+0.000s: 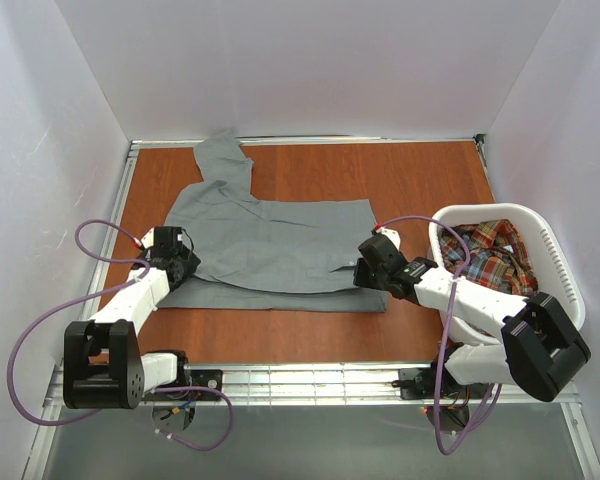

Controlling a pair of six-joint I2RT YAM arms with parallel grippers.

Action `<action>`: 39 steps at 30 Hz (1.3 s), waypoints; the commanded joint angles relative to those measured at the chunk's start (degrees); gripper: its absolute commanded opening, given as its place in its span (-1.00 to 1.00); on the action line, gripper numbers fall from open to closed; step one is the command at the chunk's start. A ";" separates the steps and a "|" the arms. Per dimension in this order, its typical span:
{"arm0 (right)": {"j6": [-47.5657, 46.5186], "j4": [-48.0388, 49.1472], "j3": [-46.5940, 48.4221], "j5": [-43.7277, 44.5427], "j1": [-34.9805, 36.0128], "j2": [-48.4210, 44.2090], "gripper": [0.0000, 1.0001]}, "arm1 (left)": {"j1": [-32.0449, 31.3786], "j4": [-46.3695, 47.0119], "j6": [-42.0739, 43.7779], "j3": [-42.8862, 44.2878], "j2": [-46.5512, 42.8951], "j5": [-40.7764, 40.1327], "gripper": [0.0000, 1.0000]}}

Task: Fold and stack the long sleeve shirts
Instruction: Fold the shirt

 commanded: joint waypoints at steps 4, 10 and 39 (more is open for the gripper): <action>0.60 -3.47 0.93 0.73 0.25 -0.66 -0.49 | 0.62 -2.84 -0.12 2.34 -1.02 -1.88 -0.20; -6.60 -3.65 8.30 -1.52 -0.01 -2.24 0.14 | 0.62 -6.44 4.27 5.41 -7.08 -0.30 0.71; -2.31 32.66 -6.19 -22.99 -14.87 15.08 0.01 | 4.31 7.80 -4.96 -4.96 -4.19 8.76 0.69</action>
